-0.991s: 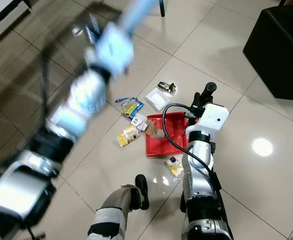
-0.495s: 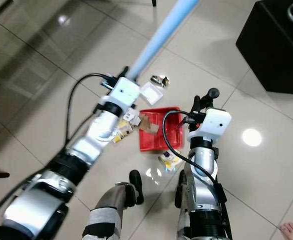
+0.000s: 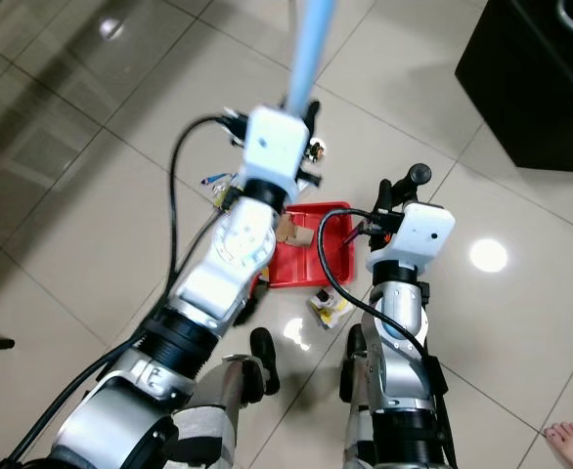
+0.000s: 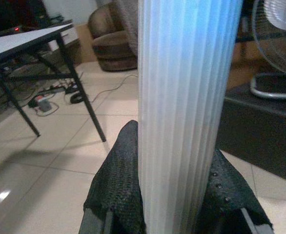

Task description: Sweep floor

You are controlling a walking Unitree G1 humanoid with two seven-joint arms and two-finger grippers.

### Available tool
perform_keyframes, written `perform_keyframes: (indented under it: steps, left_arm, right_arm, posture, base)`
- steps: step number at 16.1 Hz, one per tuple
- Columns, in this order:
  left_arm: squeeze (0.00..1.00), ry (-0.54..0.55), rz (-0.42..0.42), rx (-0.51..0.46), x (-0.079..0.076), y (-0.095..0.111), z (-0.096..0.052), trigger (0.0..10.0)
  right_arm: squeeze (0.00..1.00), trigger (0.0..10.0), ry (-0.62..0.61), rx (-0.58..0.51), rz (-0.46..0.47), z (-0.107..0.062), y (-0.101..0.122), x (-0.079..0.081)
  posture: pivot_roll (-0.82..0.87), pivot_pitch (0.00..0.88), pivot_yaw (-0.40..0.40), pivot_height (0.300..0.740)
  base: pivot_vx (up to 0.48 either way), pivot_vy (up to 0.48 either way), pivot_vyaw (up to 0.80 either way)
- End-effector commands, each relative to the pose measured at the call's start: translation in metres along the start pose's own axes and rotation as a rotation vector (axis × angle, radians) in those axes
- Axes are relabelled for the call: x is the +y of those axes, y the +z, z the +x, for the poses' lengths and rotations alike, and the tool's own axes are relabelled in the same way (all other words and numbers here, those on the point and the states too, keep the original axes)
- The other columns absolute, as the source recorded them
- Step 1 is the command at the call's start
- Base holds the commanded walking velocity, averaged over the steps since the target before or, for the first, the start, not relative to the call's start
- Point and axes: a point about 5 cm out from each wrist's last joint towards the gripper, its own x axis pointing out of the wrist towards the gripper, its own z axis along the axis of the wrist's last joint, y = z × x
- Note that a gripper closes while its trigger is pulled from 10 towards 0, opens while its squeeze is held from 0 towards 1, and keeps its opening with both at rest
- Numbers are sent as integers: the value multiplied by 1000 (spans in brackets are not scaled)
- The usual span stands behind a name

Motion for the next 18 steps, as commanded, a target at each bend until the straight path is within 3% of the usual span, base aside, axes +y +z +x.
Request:
perform_keyframes:
  steps: [1, 6, 11, 15, 18]
  left_arm:
    - [0, -35, -169, -97, -26, 37, 7, 10000]
    - [0, -46, -261, -178, -23, 79, 19, 10000]
    - [0, -98, -330, -173, -27, 89, 21, 10000]
    - [0, -140, -365, -199, -26, 104, 31, 10000]
    - [0, -131, -430, -215, -22, 97, 29, 10000]
  right_arm:
    - [0, 10000, -33, 304, 2, -28, -54, -5]
    - [0, 10000, 9, 326, 5, -26, -61, 9]
    - [0, 10000, 17, 323, 31, -19, -64, 19]
    - [0, 10000, 10, 312, 42, -11, -65, 21]
    - [0, 10000, -6, 303, 63, -5, -65, 18]
  posture:
    - [21, 582, 176, 740]
    - [61, 515, 214, 740]
    - [72, 460, 245, 740]
    - [80, 409, 260, 740]
    - [71, 364, 259, 740]
  base:
    - [0, 0, 0]
    - [0, 0, 0]
    - [0, 0, 0]
    - [0, 0, 0]
    - [0, 0, 0]
